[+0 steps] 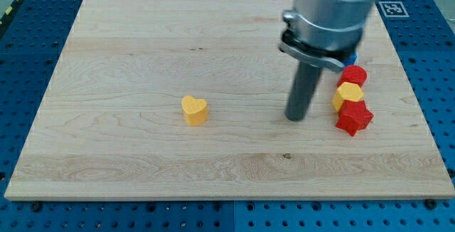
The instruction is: Push the yellow heart towards the red star
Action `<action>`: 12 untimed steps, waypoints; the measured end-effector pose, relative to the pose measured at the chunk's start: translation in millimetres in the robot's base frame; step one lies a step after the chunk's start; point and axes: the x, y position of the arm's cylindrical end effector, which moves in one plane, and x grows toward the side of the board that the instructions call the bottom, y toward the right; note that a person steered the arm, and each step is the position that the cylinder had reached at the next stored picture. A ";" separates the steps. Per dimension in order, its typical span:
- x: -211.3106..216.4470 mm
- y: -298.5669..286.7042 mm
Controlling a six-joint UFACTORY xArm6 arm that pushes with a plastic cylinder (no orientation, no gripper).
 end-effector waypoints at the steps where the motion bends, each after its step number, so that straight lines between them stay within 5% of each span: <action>1: -26.7 -72.1; 3: -21.8 -206.4; 12: 79.4 -50.9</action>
